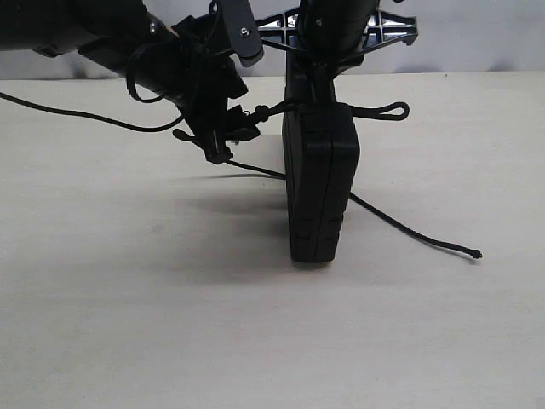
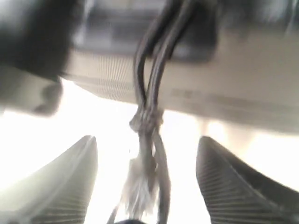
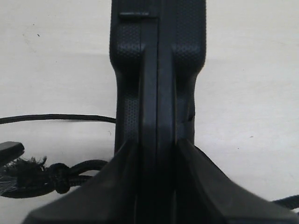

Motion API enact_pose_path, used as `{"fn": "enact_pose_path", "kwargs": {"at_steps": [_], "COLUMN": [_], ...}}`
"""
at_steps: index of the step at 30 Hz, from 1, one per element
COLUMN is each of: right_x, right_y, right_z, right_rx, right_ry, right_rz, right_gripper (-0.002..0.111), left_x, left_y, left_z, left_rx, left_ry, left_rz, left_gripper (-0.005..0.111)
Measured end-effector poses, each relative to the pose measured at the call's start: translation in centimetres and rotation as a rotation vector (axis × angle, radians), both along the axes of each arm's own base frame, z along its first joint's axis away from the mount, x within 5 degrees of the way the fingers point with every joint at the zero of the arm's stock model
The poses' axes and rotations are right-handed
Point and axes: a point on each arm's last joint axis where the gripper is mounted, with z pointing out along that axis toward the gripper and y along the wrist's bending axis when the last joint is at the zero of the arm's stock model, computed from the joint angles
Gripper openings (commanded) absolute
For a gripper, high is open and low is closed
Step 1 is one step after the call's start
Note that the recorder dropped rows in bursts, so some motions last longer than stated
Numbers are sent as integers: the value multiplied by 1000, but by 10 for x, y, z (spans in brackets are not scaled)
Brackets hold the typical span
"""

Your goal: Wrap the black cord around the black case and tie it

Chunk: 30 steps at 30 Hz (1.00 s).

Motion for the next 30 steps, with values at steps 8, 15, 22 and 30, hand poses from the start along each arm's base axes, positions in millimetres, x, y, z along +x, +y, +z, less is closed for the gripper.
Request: {"fn": "enact_pose_path", "kwargs": {"at_steps": [8, 15, 22, 30], "right_x": [0, 0, 0, 0], "right_y": [0, 0, 0, 0], "right_z": [0, 0, 0, 0], "right_rx": [0, 0, 0, 0], "right_ry": [0, 0, 0, 0], "right_rz": [0, 0, 0, 0], "right_gripper": [4, 4, 4, 4], "left_x": [19, 19, 21, 24], "left_y": [43, 43, 34, 34], "left_z": [-3, -22, -43, -40], "left_rx": [-9, -1, 6, 3], "left_ry": [79, 189, 228, 179], "left_rz": [182, 165, 109, 104], "left_gripper": [58, 58, 58, 58]}}
